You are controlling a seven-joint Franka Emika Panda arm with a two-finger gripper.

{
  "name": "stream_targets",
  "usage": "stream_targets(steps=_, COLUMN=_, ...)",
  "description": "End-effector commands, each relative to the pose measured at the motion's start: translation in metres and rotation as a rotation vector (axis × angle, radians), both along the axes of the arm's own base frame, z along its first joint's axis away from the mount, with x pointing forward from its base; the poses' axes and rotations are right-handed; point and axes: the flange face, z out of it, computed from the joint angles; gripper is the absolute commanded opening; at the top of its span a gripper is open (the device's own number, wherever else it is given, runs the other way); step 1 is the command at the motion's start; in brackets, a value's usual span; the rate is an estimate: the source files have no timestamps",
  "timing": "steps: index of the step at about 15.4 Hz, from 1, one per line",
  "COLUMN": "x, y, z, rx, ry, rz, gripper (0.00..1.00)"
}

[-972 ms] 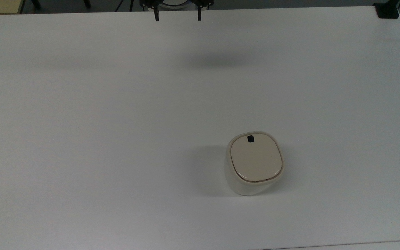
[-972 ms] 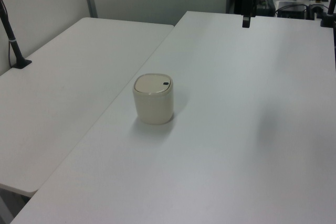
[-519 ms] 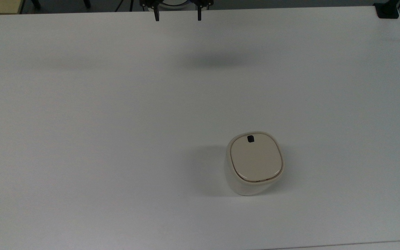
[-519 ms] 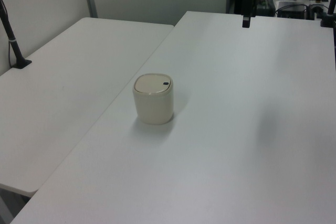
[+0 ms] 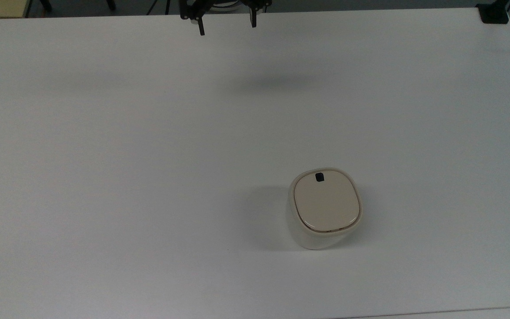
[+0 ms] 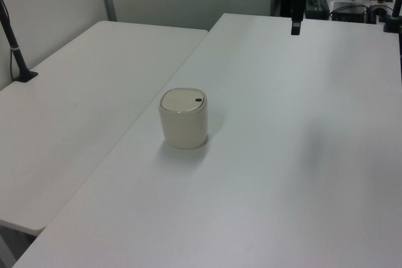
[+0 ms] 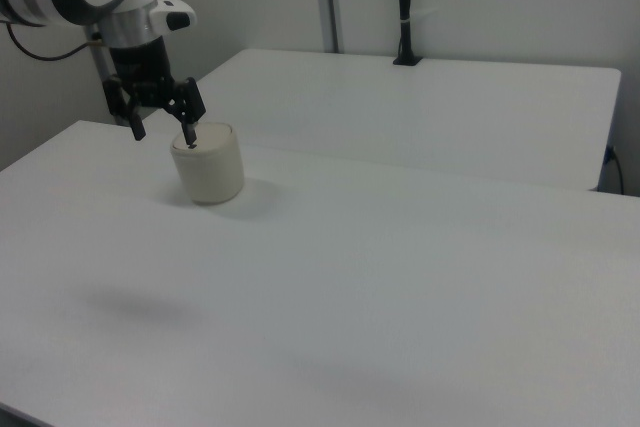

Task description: Open the trash bin

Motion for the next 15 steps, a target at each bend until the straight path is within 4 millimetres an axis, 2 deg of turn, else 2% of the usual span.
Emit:
stream_targets(steps=1, x=0.017, y=0.002, z=-0.001, rx=0.005, ry=-0.103, rz=0.040, gripper=0.61)
stream_targets(steps=2, x=0.021, y=0.002, z=0.001, rx=0.009, ry=-0.128, rz=0.032, gripper=0.53)
stream_targets(steps=4, x=0.029, y=0.007, z=0.008, rx=0.033, ry=-0.176, rz=-0.028, gripper=0.25)
stream_targets(steps=5, x=0.033, y=0.018, z=0.010, rx=0.047, ry=-0.196, rz=-0.063, gripper=0.12)
stream_targets(steps=7, x=0.045, y=0.034, z=0.006, rx=0.082, ry=-0.243, rz=-0.168, gripper=0.00)
stream_targets(steps=8, x=0.051, y=0.038, z=0.006, rx=0.107, ry=-0.278, rz=-0.228, gripper=0.00)
stream_targets(steps=10, x=0.065, y=0.054, z=-0.007, rx=0.146, ry=-0.325, rz=-0.314, gripper=0.00)
stream_targets(steps=14, x=0.091, y=0.083, z=-0.040, rx=0.232, ry=-0.394, rz=-0.431, gripper=0.00)
stream_targets(steps=15, x=0.095, y=0.095, z=-0.051, rx=0.239, ry=-0.400, rz=-0.433, gripper=0.00)
